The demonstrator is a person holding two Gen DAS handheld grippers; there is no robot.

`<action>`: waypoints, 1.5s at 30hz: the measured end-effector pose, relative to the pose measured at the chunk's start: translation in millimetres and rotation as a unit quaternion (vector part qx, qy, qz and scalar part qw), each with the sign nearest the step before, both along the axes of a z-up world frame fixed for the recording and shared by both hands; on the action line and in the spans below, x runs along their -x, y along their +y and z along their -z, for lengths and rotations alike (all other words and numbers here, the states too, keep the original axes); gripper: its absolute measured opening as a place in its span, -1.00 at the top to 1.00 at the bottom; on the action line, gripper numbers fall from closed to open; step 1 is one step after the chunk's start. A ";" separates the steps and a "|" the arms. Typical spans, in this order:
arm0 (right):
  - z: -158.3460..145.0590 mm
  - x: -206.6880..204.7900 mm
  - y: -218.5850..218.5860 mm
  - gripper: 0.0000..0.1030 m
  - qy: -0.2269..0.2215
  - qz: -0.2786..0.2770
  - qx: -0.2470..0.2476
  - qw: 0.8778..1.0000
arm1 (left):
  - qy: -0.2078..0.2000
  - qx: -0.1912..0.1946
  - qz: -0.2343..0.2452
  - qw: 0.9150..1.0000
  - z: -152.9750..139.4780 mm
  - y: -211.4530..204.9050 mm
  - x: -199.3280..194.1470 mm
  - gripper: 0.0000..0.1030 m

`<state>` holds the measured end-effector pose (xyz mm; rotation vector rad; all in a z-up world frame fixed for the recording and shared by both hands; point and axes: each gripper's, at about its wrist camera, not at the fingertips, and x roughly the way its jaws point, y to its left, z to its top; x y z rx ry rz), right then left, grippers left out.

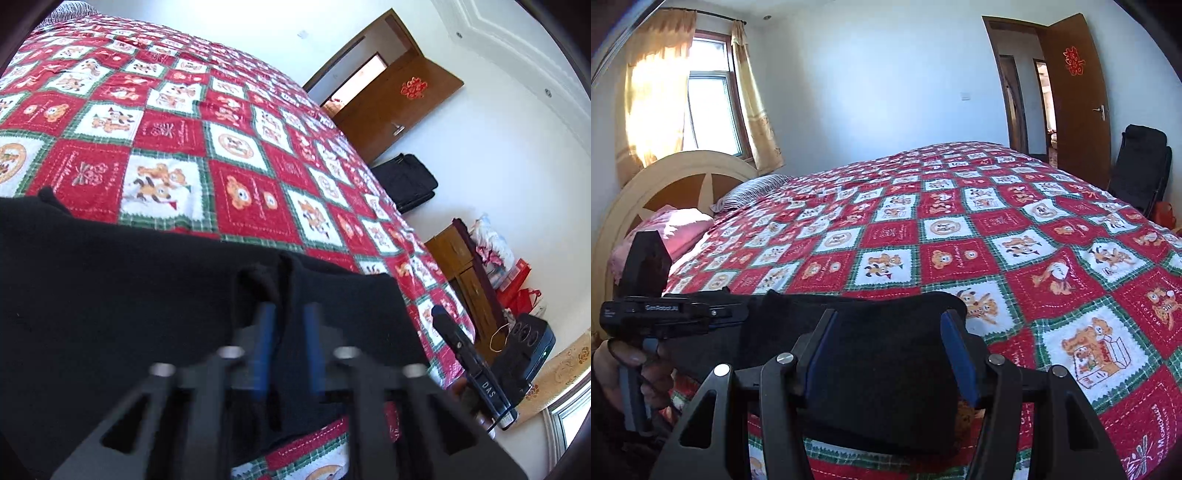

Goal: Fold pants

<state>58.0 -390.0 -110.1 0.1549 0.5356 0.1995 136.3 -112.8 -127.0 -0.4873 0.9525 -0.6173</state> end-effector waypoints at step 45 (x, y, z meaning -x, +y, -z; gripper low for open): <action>7.2 -26.1 77.4 -0.26 0.092 -0.064 0.050 0.993 | -0.064 -0.065 -0.034 0.995 -8.2 32.6 34.4 -0.23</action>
